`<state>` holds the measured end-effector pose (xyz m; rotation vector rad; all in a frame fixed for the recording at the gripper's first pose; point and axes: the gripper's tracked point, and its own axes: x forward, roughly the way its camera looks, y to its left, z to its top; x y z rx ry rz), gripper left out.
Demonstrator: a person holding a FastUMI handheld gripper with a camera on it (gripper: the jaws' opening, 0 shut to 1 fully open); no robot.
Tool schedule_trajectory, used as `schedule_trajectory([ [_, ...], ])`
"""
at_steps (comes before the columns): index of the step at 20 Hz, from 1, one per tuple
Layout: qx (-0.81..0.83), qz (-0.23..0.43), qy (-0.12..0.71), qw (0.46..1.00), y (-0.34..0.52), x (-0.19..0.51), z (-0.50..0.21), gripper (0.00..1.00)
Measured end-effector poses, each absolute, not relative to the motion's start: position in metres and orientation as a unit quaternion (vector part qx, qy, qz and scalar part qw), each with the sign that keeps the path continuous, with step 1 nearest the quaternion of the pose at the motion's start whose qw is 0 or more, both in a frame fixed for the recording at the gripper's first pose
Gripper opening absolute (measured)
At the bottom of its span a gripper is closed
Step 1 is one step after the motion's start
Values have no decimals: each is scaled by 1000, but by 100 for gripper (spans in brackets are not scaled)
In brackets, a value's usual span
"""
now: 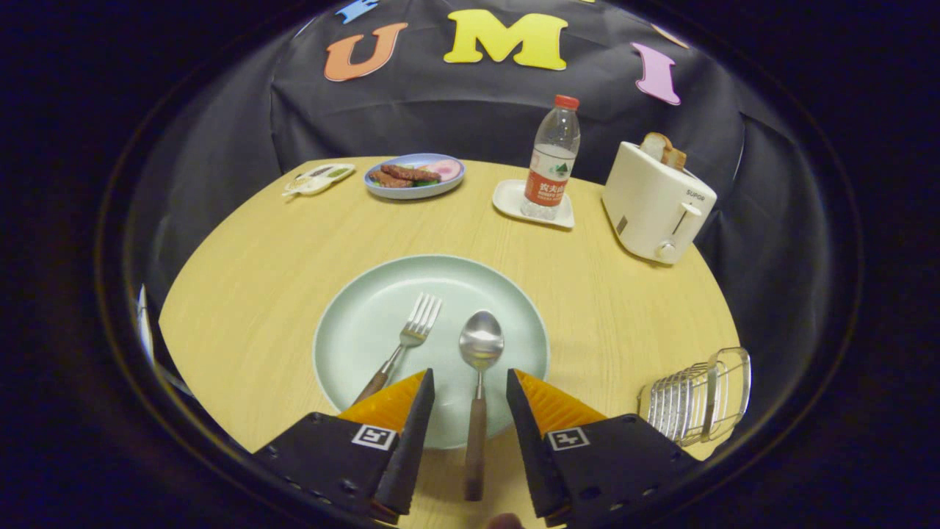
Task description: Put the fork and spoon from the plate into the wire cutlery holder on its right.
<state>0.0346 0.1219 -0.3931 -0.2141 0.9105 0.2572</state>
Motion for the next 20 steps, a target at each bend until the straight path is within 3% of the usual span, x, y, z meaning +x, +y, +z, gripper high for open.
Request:
schedule_trajectory([
  [3, -98, 112, 454, 878, 122, 34, -405, 44],
  [6, -92, 98, 465, 875, 119, 36, -410, 15],
  [11, -61, 78, 491, 865, 113, 32, -405, 1],
  [20, -6, 84, 522, 849, 98, 20, -320, 0],
])
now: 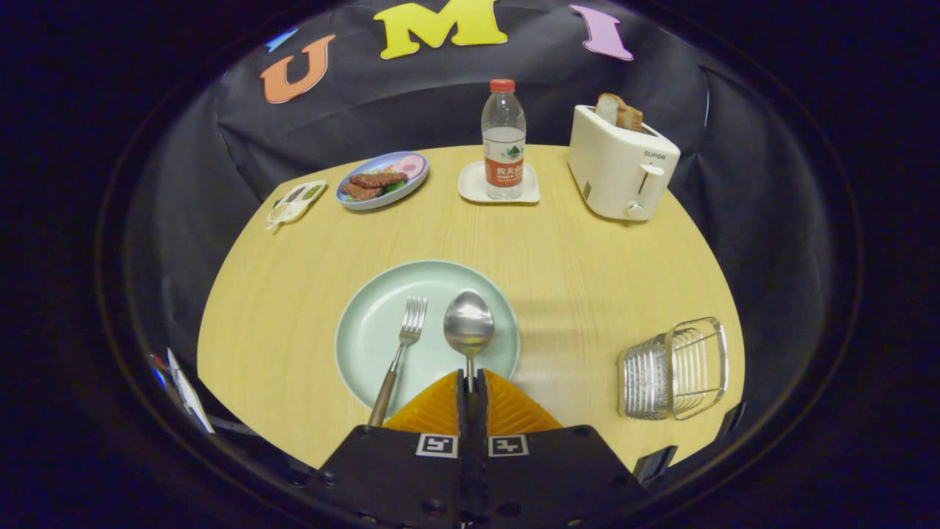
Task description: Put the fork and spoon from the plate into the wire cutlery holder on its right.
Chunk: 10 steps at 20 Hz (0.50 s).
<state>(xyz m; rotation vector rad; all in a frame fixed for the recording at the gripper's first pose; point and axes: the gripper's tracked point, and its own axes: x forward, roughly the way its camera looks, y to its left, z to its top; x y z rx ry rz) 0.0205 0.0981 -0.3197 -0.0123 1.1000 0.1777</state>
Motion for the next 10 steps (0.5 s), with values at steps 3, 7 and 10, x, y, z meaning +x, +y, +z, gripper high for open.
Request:
schedule_trajectory([
  [3, -5, 88, 531, 843, 72, 15, -276, 0],
  [7, -26, 64, 538, 840, 12, 10, -232, 0],
  [10, -21, 44, 570, 820, -28, 1, -221, 0],
])
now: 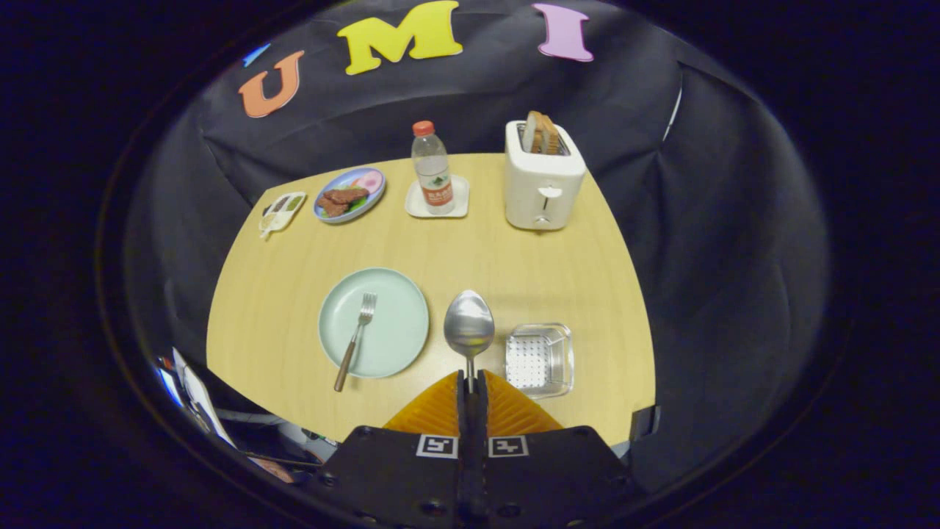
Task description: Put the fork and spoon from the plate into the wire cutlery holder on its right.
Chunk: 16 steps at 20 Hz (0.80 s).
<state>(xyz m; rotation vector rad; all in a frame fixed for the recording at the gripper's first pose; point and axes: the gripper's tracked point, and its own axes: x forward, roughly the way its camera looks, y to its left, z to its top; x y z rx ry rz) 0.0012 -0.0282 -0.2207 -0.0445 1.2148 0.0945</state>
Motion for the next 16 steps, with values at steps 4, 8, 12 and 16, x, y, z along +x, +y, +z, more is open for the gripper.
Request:
schedule_trajectory([
  [4, -18, 15, 612, 791, -68, -7, -233, 0],
  [8, -7, 10, 650, 760, -82, -14, -250, 1],
  [12, 0, 6, 682, 732, -90, -14, -267, 0],
  [16, 8, 3, 691, 723, -94, -4, -282, 1],
])
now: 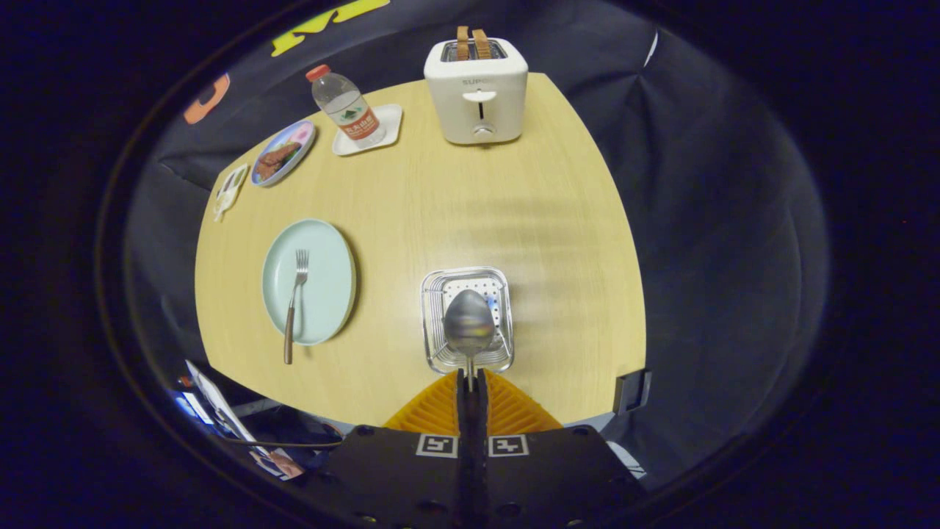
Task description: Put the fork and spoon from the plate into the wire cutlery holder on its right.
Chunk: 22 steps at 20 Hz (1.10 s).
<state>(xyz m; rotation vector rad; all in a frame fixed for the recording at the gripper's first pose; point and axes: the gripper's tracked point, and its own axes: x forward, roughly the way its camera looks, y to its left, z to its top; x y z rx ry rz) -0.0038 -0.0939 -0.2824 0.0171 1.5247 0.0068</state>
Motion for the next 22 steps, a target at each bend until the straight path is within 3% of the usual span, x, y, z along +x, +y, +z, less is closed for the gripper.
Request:
schedule_trajectory([
  [4, 20, -1, 689, 724, -95, 4, -293, 3],
  [9, 27, -1, 646, 763, -92, 19, -278, 24],
  [14, -13, 33, 548, 836, -50, 36, -239, 79],
  [17, -27, 71, 493, 866, 6, 33, -226, 87],
  [22, -21, 118, 450, 885, 98, 15, -256, 87],
])
